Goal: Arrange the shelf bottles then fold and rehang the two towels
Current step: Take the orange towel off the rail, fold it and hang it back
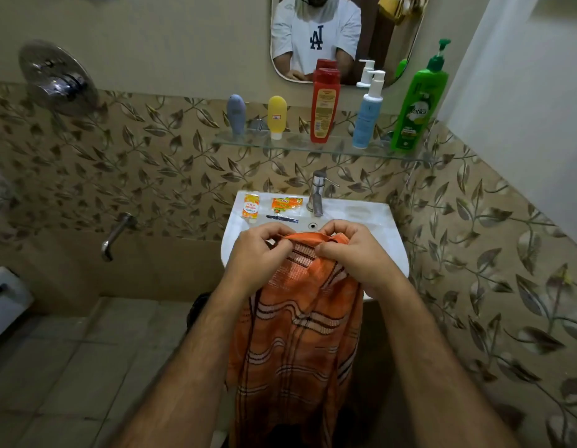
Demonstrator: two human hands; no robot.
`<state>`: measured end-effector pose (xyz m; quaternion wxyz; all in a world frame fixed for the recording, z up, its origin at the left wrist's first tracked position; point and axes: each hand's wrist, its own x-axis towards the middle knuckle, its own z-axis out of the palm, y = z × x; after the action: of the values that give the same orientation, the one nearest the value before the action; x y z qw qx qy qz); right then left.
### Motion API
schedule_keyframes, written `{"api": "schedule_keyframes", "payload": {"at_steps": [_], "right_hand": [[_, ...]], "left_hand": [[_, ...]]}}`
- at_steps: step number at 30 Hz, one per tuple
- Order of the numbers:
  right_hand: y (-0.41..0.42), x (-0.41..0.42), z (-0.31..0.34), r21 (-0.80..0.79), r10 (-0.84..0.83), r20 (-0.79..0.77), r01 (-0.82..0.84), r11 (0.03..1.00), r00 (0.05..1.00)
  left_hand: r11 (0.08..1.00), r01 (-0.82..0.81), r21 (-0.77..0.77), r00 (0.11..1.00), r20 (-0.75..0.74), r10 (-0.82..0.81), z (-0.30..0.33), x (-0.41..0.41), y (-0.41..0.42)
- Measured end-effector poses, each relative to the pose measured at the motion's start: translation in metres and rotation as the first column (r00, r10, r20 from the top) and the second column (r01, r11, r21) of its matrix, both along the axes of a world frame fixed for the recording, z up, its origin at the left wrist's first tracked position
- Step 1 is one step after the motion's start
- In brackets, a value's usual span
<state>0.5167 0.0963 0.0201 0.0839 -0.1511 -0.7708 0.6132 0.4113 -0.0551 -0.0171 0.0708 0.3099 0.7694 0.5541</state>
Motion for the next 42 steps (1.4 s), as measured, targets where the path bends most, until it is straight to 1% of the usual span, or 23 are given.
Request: {"api": "schedule_keyframes", "payload": {"at_steps": [3,5,6,7,9,11,13,15,17,18,20,22,24,26,29,31,34,37,39,42], "right_hand": [[-0.012,-0.008,0.006,0.032,0.043,-0.008,-0.043,0.999,0.999],[-0.017,-0.012,0.010,0.029,0.068,-0.007,-0.068,0.997,0.998],[-0.019,-0.015,0.012,0.034,0.071,-0.005,-0.071,0.997,0.997],[-0.021,-0.018,0.013,0.041,0.064,0.002,-0.064,0.997,0.998],[-0.023,-0.023,0.015,0.082,0.007,0.028,-0.009,0.997,1.000],[-0.020,-0.028,0.011,0.215,-0.115,0.041,0.104,0.971,0.993],[-0.016,-0.033,0.004,0.339,-0.247,0.014,0.228,0.913,0.969],[-0.013,-0.035,0.001,0.361,-0.308,0.003,0.286,0.887,0.951],[-0.014,-0.037,-0.002,0.334,-0.334,0.010,0.312,0.889,0.942],[-0.016,-0.038,-0.002,0.291,-0.348,0.002,0.332,0.897,0.937],[-0.020,-0.041,-0.002,0.177,-0.388,-0.015,0.384,0.906,0.922],[-0.021,-0.045,-0.002,0.165,-0.454,-0.040,0.454,0.875,0.890],[-0.021,-0.047,-0.003,0.174,-0.527,-0.079,0.532,0.829,0.846],[-0.022,-0.048,-0.003,0.119,-0.581,-0.096,0.589,0.799,0.808],[-0.025,-0.048,0.000,0.026,-0.623,-0.110,0.629,0.777,0.774],[-0.025,-0.048,0.004,0.015,-0.639,-0.146,0.648,0.762,0.755],[-0.026,-0.051,0.008,0.014,-0.637,-0.182,0.650,0.760,0.749],[-0.029,-0.053,0.008,0.020,-0.650,-0.197,0.666,0.746,0.734],[-0.028,-0.053,0.005,0.062,-0.666,-0.195,0.687,0.724,0.720],[-0.030,-0.053,-0.002,0.132,-0.670,-0.161,0.689,0.713,0.725]], "left_hand": [[0.972,-0.211,-0.102,0.974,-0.111,0.200,-0.007,-0.015,-0.004],[0.943,-0.287,-0.170,0.957,-0.098,0.274,-0.014,-0.025,-0.010],[0.934,-0.294,-0.202,0.956,-0.055,0.289,-0.020,-0.031,-0.013],[0.939,-0.265,-0.217,0.962,0.005,0.273,-0.025,-0.036,-0.017],[0.976,-0.134,-0.174,0.979,0.132,0.158,-0.034,-0.043,-0.024],[0.992,-0.042,-0.123,0.978,0.198,0.066,-0.033,-0.047,-0.029],[0.992,-0.054,-0.116,0.981,0.182,0.075,-0.030,-0.055,-0.032],[0.979,-0.114,-0.168,0.987,0.094,0.131,-0.027,-0.064,-0.033],[0.954,-0.163,-0.250,0.985,0.010,0.171,-0.026,-0.072,-0.035],[0.944,-0.182,-0.274,0.982,-0.013,0.186,-0.027,-0.075,-0.036],[0.941,-0.202,-0.272,0.978,0.000,0.210,-0.034,-0.079,-0.040],[0.946,-0.217,-0.241,0.972,0.035,0.232,-0.041,-0.086,-0.045],[0.938,-0.233,-0.256,0.968,0.030,0.249,-0.047,-0.093,-0.048],[0.916,-0.258,-0.306,0.962,0.002,0.271,-0.052,-0.098,-0.052],[0.882,-0.310,-0.356,0.944,-0.002,0.331,-0.063,-0.102,-0.060],[0.871,-0.341,-0.354,0.932,-0.004,0.363,-0.068,-0.103,-0.066],[0.878,-0.355,-0.321,0.926,0.013,0.378,-0.069,-0.105,-0.071],[0.903,-0.331,-0.275,0.921,0.114,0.372,-0.072,-0.110,-0.074],[0.937,-0.277,-0.211,0.927,0.199,0.319,-0.072,-0.110,-0.077],[0.980,-0.188,-0.070,0.928,0.314,0.200,-0.062,-0.102,-0.074]]}}
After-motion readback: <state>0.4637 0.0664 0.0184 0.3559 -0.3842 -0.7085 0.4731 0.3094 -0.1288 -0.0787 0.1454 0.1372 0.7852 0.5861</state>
